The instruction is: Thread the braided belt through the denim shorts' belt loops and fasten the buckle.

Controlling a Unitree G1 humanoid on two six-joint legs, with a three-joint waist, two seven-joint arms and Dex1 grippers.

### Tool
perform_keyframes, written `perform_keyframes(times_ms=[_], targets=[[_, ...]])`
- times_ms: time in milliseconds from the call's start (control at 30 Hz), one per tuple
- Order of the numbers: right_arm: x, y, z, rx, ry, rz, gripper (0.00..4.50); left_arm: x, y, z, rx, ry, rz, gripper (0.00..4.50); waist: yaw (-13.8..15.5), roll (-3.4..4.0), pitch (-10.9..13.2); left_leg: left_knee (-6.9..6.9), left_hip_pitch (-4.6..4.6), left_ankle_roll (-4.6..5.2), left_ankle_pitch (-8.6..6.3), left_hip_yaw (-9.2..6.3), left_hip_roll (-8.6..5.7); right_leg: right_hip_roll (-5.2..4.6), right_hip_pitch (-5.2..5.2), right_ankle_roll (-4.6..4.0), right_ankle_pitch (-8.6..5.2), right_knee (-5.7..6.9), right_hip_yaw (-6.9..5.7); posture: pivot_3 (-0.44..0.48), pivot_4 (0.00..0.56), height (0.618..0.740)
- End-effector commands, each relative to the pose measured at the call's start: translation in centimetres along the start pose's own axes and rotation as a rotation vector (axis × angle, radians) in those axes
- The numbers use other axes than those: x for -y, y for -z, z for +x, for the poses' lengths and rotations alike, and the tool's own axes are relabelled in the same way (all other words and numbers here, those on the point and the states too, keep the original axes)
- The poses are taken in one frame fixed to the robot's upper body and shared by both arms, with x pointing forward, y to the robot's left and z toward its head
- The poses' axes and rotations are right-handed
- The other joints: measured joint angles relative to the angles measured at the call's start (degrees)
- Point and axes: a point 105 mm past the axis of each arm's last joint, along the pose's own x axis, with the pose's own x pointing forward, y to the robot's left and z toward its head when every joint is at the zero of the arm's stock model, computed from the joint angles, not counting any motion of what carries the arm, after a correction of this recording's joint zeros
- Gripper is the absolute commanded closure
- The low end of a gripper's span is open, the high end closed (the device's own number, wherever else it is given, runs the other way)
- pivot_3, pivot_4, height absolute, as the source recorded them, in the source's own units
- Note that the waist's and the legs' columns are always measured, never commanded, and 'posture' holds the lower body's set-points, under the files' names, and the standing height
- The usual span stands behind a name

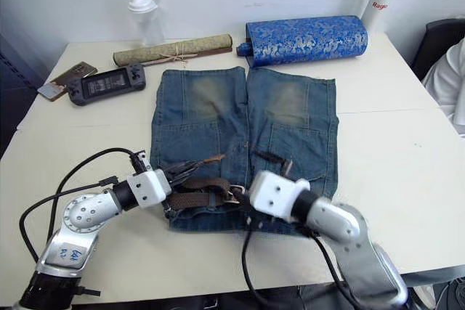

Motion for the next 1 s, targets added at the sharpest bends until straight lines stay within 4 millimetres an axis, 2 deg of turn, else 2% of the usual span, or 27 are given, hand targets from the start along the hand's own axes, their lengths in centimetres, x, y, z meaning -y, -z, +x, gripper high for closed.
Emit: perform_keyframes(times_ms=[33, 300, 600, 833, 1000], targets=[[-1.6, 0.1, -0.4, -0.004, -0.038, -0.03, 0.09, -0.9, -1.1, -0.2, 0.033, -0.03, 0.001, 4.5, -0.09, 0.0, 0.0, 0.01, 0.01, 0.0, 0.0, 0.01, -0.01, 0.0, -0.01, 0.0, 0.0, -0.02, 0.01, 0.0, 0.15, 0.717], [-2.5, 2.4, 0.8, -0.088, 0.025, -0.07, 0.09, -1.7, -1.4, -0.1, 0.037, -0.021, -0.001, 4.5, -0.06, -0.03, -0.02, 0.01, 0.07, -0.07, 0.03, 0.03, 0.0, 0.01, -0.02, -0.06, -0.04, 0.04, 0.02, 0.0, 0.15, 0.717], [-1.1, 4.5, 1.0, -0.213, 0.16, -0.167, 0.09, -2.1, -1.5, 0.1, 0.045, -0.006, 0.0, 4.5, 0.01, -0.04, -0.03, 0.04, 0.07, -0.1, 0.04, 0.02, -0.01, 0.01, -0.01, -0.07, -0.04, 0.06, 0.03, 0.0, 0.15, 0.717], [0.0, 4.7, 0.5, -0.24, 0.215, -0.179, 0.09, -2.0, -1.6, 0.5, 0.059, -0.008, -0.009, 4.5, 0.06, -0.05, -0.04, 0.05, 0.07, -0.1, 0.05, 0.02, -0.02, 0.01, -0.01, -0.07, -0.04, 0.08, 0.03, 0.0, 0.15, 0.717], [0.6, 4.1, -0.9, -0.239, 0.205, -0.187, 0.09, -2.0, -1.5, 0.7, 0.063, -0.008, -0.011, 4.5, 0.14, -0.05, -0.04, 0.05, 0.07, -0.1, 0.05, 0.02, -0.04, 0.0, -0.01, -0.07, -0.04, 0.08, 0.02, 0.0, 0.15, 0.717]])
